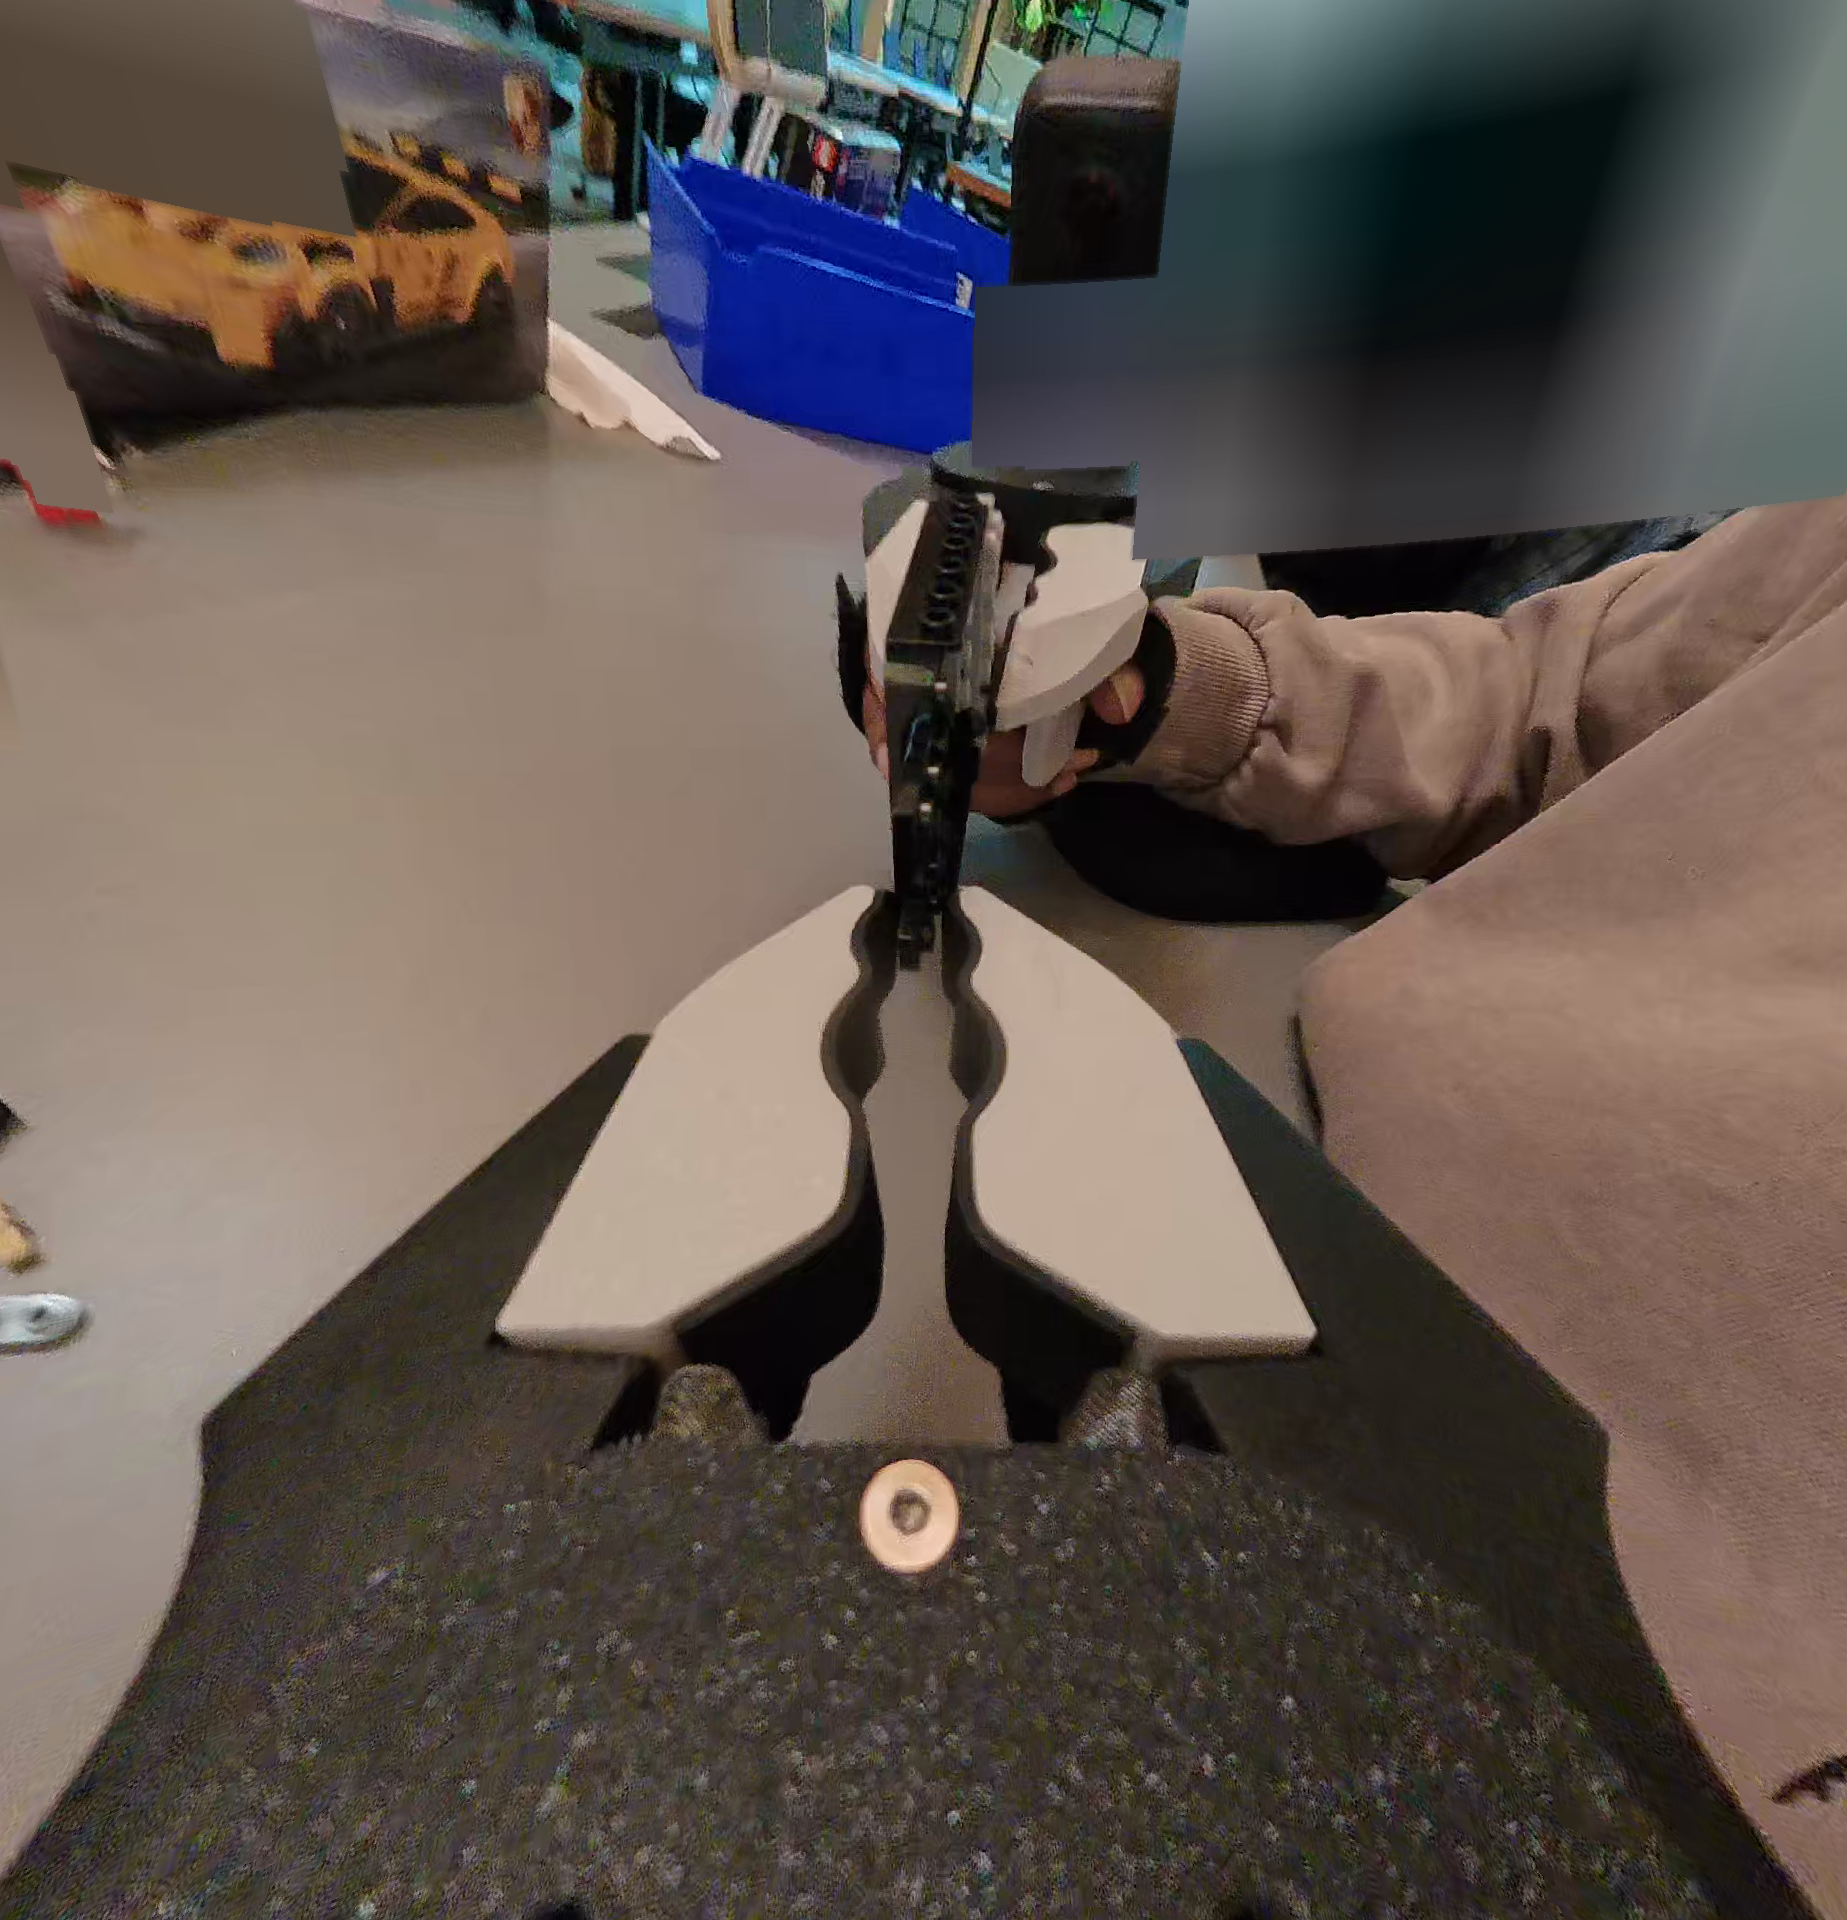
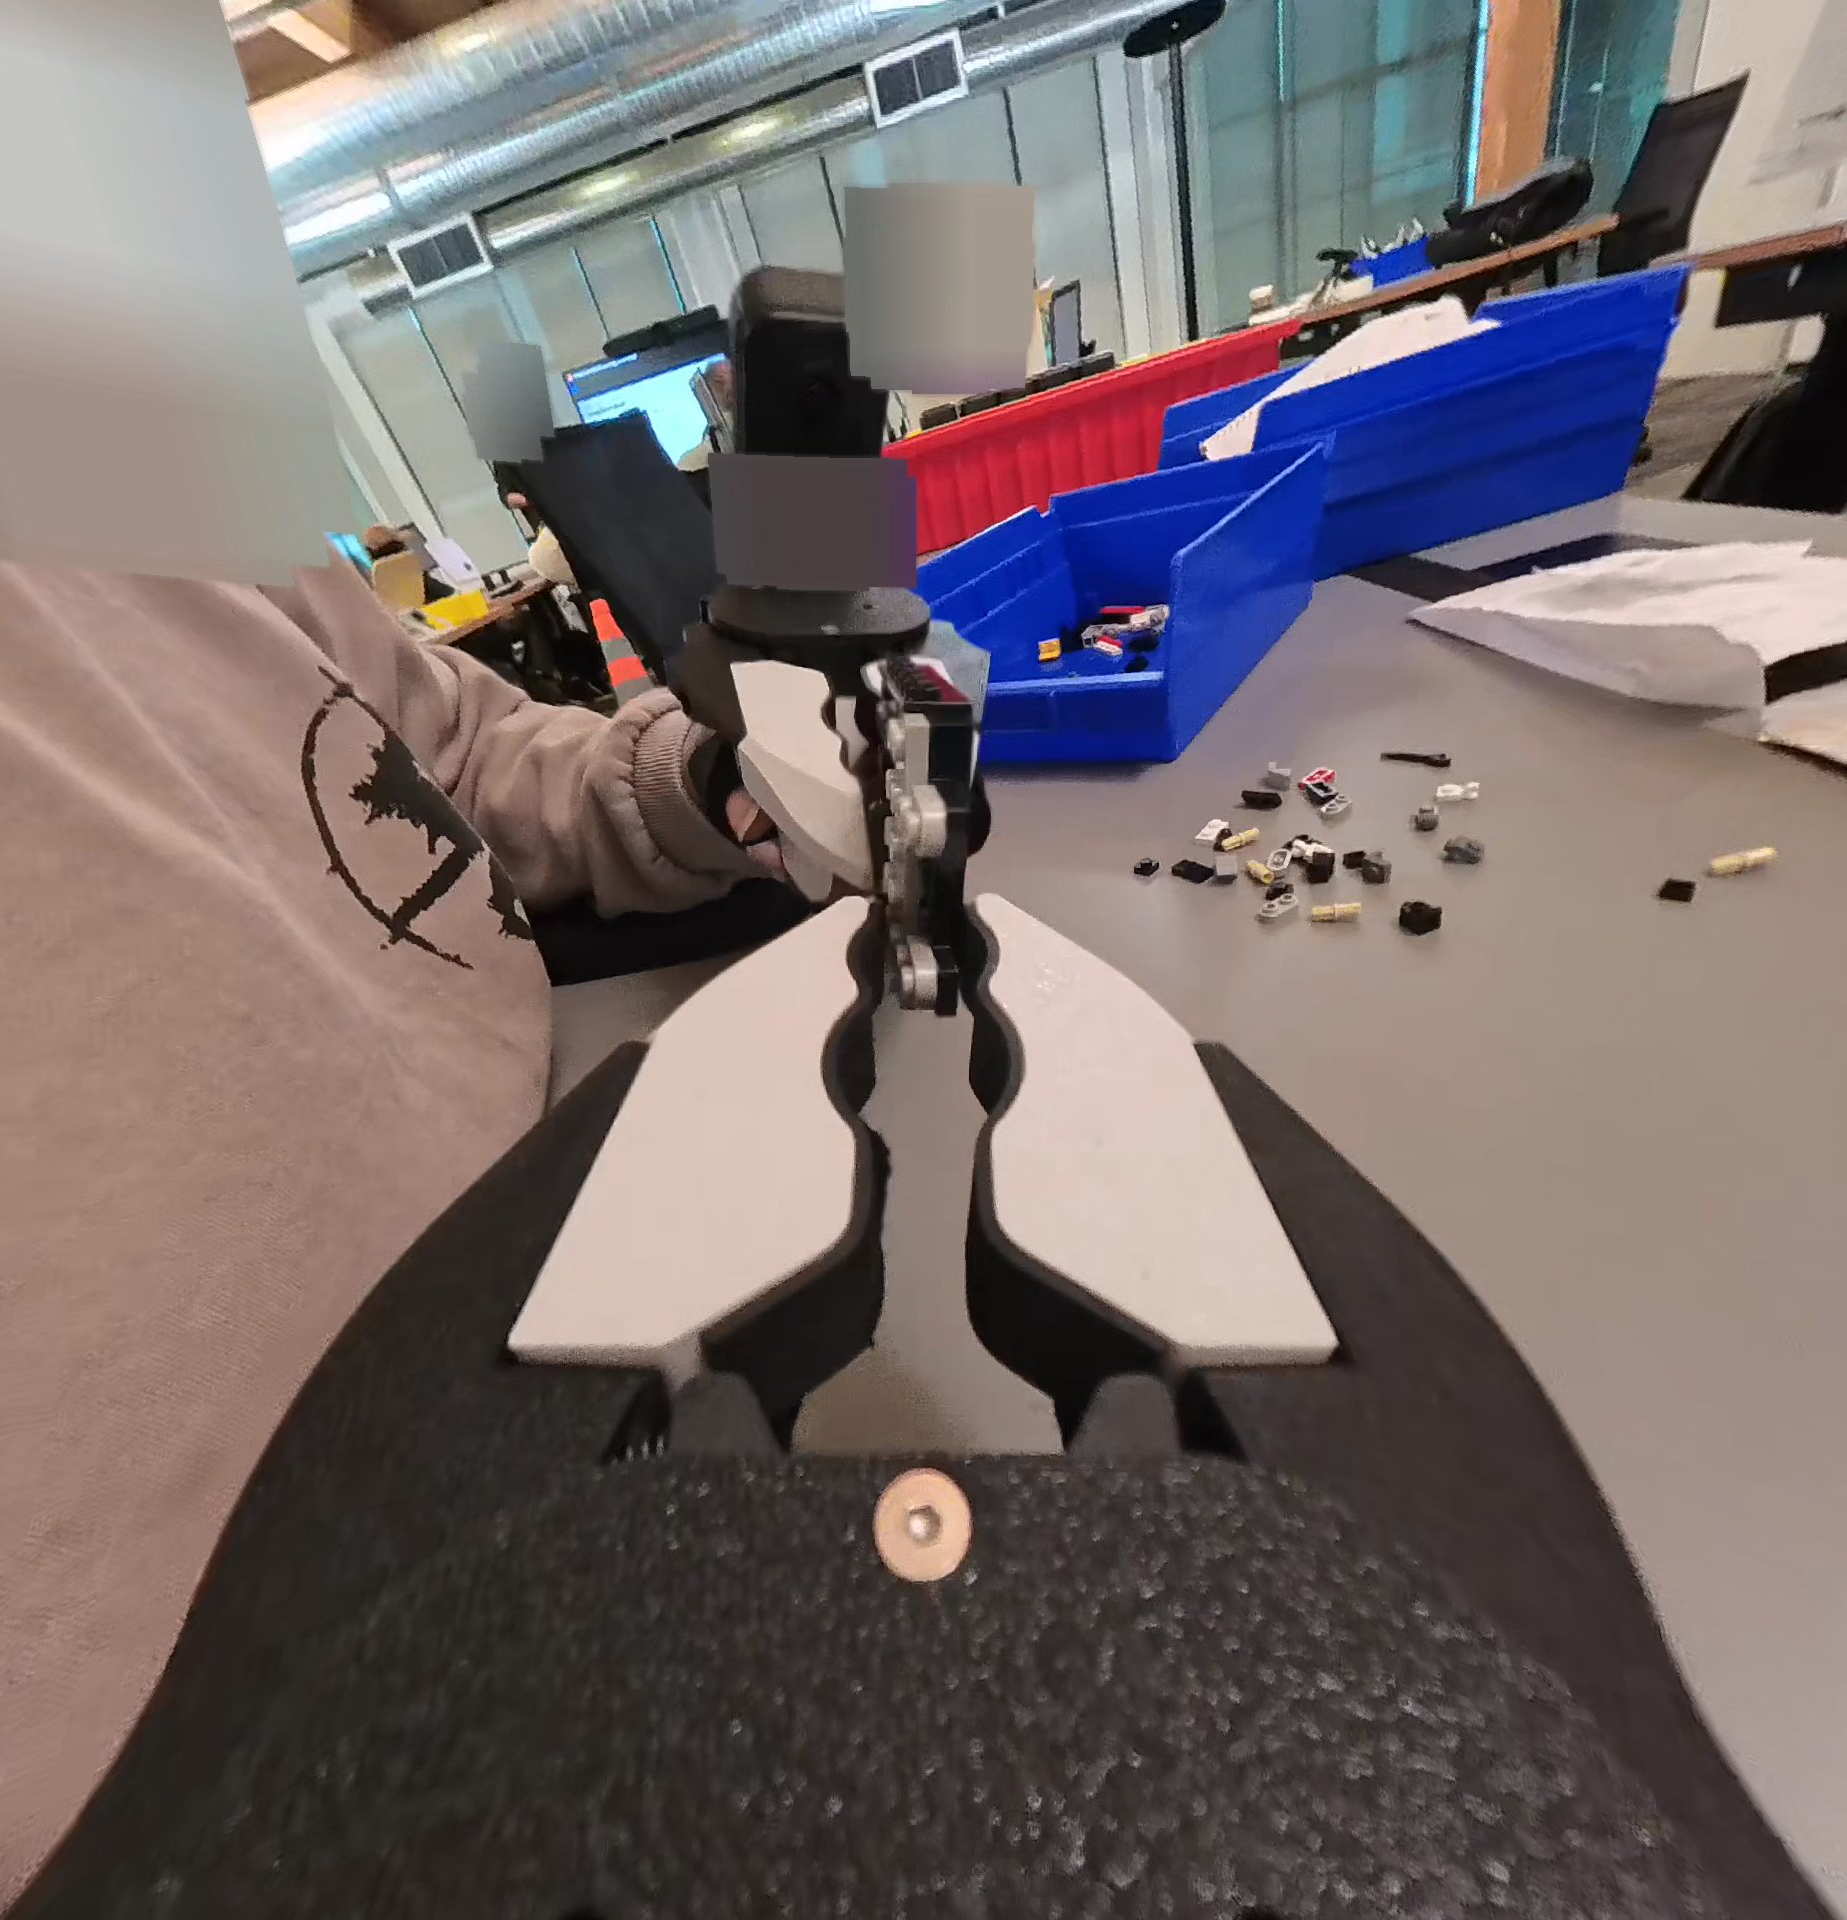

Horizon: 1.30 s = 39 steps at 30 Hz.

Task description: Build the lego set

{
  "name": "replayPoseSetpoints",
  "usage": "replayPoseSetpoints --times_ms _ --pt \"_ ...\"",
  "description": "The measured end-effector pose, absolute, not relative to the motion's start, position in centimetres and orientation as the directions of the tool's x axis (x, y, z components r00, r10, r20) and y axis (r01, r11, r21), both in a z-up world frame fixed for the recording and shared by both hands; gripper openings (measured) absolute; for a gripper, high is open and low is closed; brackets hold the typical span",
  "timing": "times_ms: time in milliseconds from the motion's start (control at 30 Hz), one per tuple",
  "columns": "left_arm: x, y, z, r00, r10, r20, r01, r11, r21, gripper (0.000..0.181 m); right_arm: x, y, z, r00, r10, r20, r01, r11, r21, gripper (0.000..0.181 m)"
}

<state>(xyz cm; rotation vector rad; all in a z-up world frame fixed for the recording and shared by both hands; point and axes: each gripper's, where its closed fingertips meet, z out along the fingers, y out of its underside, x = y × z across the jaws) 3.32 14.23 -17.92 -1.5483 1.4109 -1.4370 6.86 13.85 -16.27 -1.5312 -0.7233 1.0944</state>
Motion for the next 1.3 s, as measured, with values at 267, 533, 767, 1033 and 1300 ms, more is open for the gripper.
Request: replayPoseSetpoints --times_ms 267,533,767,1033,1300 --pt "3.4 13.9 -19.4 -0.142 -0.825 0.548 -0.378 -0.466 -0.8 0.008 7.0 15.7 -16.0 0.411 0.812 -0.415 -0.189 -0.369 -0.91 0.014" --pt "3.2 14.4 -19.9 -0.153 -0.773 0.615 -0.38 -0.529 -0.759 0.009 7.0 16.2 -17.0 0.384 0.721 -0.577 -0.262 -0.514 -0.817 0.012" --pt "3.2 14.7 -18.8 -0.198 -0.797 0.57 -0.303 -0.503 -0.809 0.013 7.5 16.4 -16.8 0.342 0.66 -0.669 -0.343 -0.575 -0.743 0.012" --pt "3.4 14.7 -19.0 -0.202 -0.674 0.711 -0.328 -0.637 -0.697 0.008 7.9 16.2 -17.0 0.293 0.632 -0.717 -0.358 -0.623 -0.695 0.013" --pt "3.1 15.2 -21.1 -0.111 -0.489 0.865 -0.407 -0.772 -0.489 0.008 11.7 16.3 -19.5 0.595 0.792 0.134 0.403 -0.15 -0.903 0.054"
